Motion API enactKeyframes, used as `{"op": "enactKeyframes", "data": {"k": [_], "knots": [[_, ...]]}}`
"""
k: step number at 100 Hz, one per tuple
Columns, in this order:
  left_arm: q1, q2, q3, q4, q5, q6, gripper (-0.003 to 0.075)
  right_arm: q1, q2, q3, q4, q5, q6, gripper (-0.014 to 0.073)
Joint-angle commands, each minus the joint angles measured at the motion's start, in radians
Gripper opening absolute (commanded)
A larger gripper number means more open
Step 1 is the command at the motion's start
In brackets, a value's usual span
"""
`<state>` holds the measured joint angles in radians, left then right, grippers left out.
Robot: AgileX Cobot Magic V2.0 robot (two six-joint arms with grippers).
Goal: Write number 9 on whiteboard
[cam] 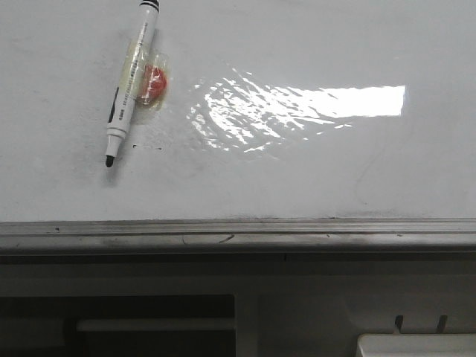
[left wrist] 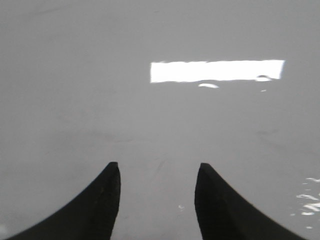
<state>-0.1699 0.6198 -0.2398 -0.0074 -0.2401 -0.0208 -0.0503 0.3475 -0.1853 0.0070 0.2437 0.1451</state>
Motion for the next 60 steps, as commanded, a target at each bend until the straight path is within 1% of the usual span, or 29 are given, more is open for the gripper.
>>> {"op": "enactKeyframes", "data": {"k": [1,10,11,12,19,23,24,28,39,44,53,60], "knots": [[-0.12,0.038,-0.037,0.031,-0.172,-0.004,0.0326,-0.008,0.014,-0.038,-0.007,-0.078,-0.003,-0.0049],[-0.252,0.087,-0.037,0.031,-0.202,-0.006,0.0325,-0.008,0.014,-0.038,-0.007,-0.078,-0.003,-0.0049],[-0.285,0.096,-0.037,0.031,-0.202,-0.006,0.0325,-0.008,0.014,-0.038,-0.007,-0.078,-0.003,-0.0049],[-0.285,0.1,-0.037,0.029,-0.202,-0.006,0.0325,-0.008,0.014,-0.038,-0.007,-0.078,-0.003,-0.0049],[-0.393,0.152,-0.037,0.024,-0.205,-0.006,0.0325,-0.008,0.014,-0.038,-0.007,-0.078,-0.003,-0.0049],[-0.461,0.187,-0.037,0.007,-0.213,-0.006,0.0326,-0.008,0.014,-0.038,-0.007,-0.078,-0.003,-0.0049],[-0.461,0.193,-0.037,0.007,-0.216,-0.006,0.0326,-0.008,0.014,-0.038,-0.007,-0.078,-0.003,-0.0049],[-0.521,0.234,-0.037,-0.022,-0.238,-0.006,0.0326,-0.008,0.014,-0.038,-0.007,-0.078,-0.003,-0.0049],[-0.607,0.326,-0.037,-0.145,-0.326,-0.006,0.0326,-0.008,0.014,-0.038,-0.007,-0.078,-0.003,-0.0049],[-0.624,0.369,-0.037,-0.187,-0.371,-0.006,0.0326,-0.008,0.014,-0.038,-0.007,-0.078,-0.003,-0.0049],[-0.652,0.444,-0.041,-0.192,-0.436,-0.006,0.0326,-0.008,0.014,-0.038,-0.007,-0.078,-0.003,-0.0049],[-0.66,0.495,-0.054,-0.192,-0.461,-0.006,0.0325,-0.008,0.014,-0.038,-0.002,-0.078,-0.003,-0.0049]]}}
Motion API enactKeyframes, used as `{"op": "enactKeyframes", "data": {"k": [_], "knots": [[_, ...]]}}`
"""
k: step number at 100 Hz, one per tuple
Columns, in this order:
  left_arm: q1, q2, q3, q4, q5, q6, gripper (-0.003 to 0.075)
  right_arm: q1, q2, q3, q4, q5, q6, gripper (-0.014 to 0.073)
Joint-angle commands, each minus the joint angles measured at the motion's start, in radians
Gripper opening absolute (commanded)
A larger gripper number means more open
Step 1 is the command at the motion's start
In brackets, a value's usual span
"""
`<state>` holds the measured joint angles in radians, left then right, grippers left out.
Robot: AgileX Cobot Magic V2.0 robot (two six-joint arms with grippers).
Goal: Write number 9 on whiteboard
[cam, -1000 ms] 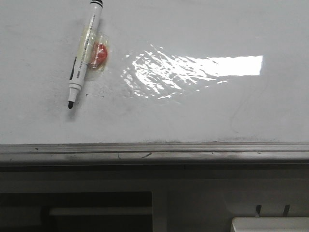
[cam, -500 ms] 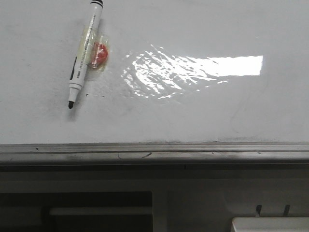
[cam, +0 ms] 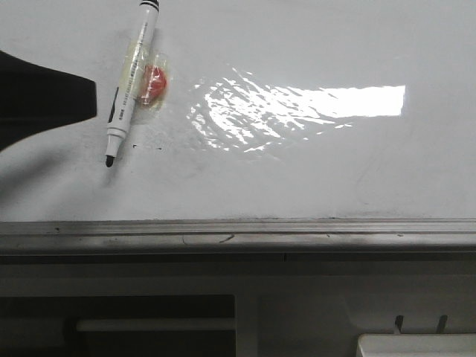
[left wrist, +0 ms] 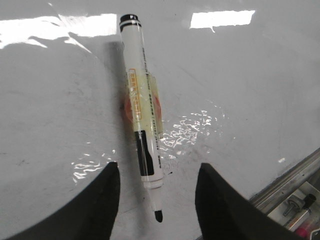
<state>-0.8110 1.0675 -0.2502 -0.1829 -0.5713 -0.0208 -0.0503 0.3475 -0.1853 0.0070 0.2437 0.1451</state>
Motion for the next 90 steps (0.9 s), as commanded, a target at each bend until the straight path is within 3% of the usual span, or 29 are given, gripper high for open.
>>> {"op": "enactKeyframes", "data": {"k": [1,17,39,54,69,81,90], "knots": [[-0.019,0.052,-0.044,-0.017,-0.133,-0.006,0.0325,-0.008,0.014,-0.038,-0.002,-0.078,-0.003,-0.0049],[-0.019,0.15,-0.08,-0.021,-0.207,-0.006,0.0325,-0.008,0.014,-0.038,-0.002,-0.078,-0.003,-0.0049],[-0.019,0.226,-0.096,-0.083,-0.209,-0.006,0.0321,-0.008,0.014,-0.038,-0.002,-0.076,-0.003,-0.0049],[-0.019,0.231,-0.096,-0.128,-0.209,0.003,0.0216,0.016,0.014,-0.038,-0.007,-0.038,-0.003,-0.0049],[-0.019,0.231,-0.096,-0.161,-0.209,0.004,-0.0023,0.137,0.014,-0.038,-0.007,0.004,-0.003,-0.0049],[-0.019,0.229,-0.096,-0.155,-0.204,0.006,-0.002,0.266,0.029,-0.068,-0.007,0.043,-0.003,-0.0049],[-0.019,0.21,-0.092,-0.067,-0.184,0.006,-0.002,0.374,0.084,-0.11,-0.007,0.092,-0.014,-0.0049]]}}
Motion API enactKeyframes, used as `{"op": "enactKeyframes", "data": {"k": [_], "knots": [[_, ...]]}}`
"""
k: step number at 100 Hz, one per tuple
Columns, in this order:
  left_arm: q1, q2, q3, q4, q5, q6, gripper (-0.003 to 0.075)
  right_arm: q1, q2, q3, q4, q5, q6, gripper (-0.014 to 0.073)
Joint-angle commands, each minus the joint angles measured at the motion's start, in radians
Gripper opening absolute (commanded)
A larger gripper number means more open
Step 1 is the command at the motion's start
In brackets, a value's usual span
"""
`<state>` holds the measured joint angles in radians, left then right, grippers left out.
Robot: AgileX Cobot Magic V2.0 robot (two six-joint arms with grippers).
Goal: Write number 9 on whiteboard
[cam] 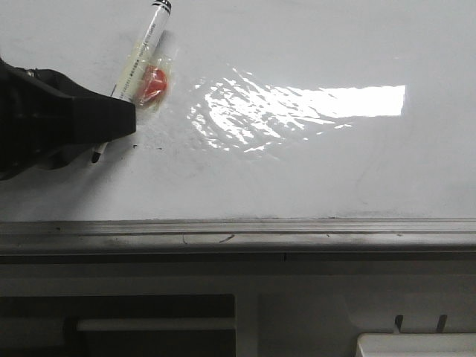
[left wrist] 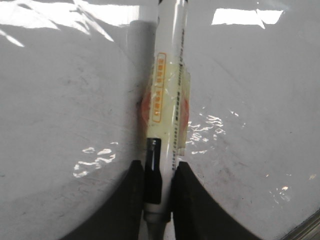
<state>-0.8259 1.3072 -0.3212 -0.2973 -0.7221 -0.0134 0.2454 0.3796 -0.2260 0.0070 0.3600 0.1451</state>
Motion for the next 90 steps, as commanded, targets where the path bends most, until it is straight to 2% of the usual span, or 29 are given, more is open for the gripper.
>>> {"op": "enactKeyframes", "data": {"k": [1,11,16,23,29,35,40,57,90], "knots": [[-0.004,-0.033,-0.021,0.058,-0.026,-0.001,-0.002,0.096,0.063,-0.077,-0.002,-0.017,-0.019,-0.0049],[-0.004,-0.097,-0.02,0.204,0.066,-0.001,-0.002,0.215,0.151,-0.146,-0.002,0.005,-0.037,-0.0043],[-0.004,-0.139,-0.02,0.274,0.124,-0.001,-0.002,0.284,0.197,-0.19,-0.002,-0.001,-0.039,-0.0004],[-0.004,-0.204,-0.02,0.384,0.208,-0.001,-0.002,0.385,0.268,-0.26,-0.002,-0.002,-0.039,0.0113],[-0.004,-0.256,-0.02,0.468,0.271,-0.001,-0.002,0.484,0.34,-0.329,-0.007,-0.004,-0.039,0.0261],[-0.004,-0.309,-0.02,0.57,0.316,-0.001,-0.002,0.557,0.402,-0.375,-0.007,-0.006,-0.039,0.0358],[-0.004,-0.341,-0.02,0.649,0.343,-0.001,-0.002,0.615,0.452,-0.423,-0.022,-0.013,-0.039,0.0402],[-0.004,-0.382,-0.013,0.797,0.331,-0.001,-0.002,0.736,0.584,-0.525,-0.042,-0.087,-0.039,0.0389],[-0.004,-0.384,-0.013,0.87,0.329,-0.003,-0.002,0.741,0.652,-0.581,-0.044,-0.124,-0.039,0.0389]]}}
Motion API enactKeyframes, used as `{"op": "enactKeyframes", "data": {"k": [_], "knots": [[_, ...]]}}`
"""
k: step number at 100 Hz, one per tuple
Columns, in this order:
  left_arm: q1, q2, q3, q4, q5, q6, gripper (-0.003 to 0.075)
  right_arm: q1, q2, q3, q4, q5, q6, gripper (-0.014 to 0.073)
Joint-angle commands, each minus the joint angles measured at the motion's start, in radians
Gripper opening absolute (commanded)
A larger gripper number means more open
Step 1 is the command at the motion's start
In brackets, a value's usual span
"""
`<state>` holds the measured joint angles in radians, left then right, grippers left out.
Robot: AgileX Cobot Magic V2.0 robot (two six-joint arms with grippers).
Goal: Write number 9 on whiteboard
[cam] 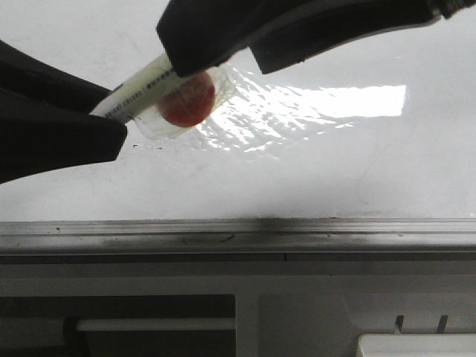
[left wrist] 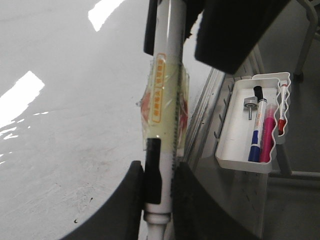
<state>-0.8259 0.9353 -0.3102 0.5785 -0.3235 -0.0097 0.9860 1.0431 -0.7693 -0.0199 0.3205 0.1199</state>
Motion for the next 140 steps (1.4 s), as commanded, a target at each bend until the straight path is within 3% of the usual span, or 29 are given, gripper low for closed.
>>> {"op": "enactKeyframes", "data": {"k": [1,10,25,64,79,96,109,140], "knots": [[-0.004,-0.012,-0.024,-0.005,-0.07,-0.006,-0.002,0.001,-0.011,-0.038,-0.017,-0.087,-0.014,0.0389],[-0.004,-0.012,-0.024,-0.004,-0.07,-0.006,-0.002,0.001,-0.011,-0.038,-0.017,-0.09,-0.014,0.0371],[-0.004,-0.012,-0.024,-0.004,-0.07,-0.006,-0.002,0.001,0.009,-0.038,-0.017,-0.092,-0.014,0.02],[-0.004,-0.012,-0.024,-0.004,-0.053,-0.006,-0.0003,0.001,0.023,-0.038,-0.017,-0.101,-0.014,-0.0076],[-0.004,-0.012,-0.024,-0.018,-0.05,-0.008,0.0127,0.001,0.023,-0.038,-0.019,-0.101,-0.014,-0.0077],[0.0,-0.049,-0.024,-0.137,-0.009,-0.008,0.027,0.001,0.015,-0.038,-0.02,-0.093,-0.014,-0.0077],[0.031,-0.129,-0.024,-0.179,0.026,-0.008,0.0278,-0.039,-0.006,-0.048,-0.02,-0.052,0.009,-0.0076],[0.212,-0.245,-0.024,-0.396,-0.014,-0.008,0.0278,-0.197,-0.028,-0.156,-0.002,-0.045,0.053,-0.0076]]}}
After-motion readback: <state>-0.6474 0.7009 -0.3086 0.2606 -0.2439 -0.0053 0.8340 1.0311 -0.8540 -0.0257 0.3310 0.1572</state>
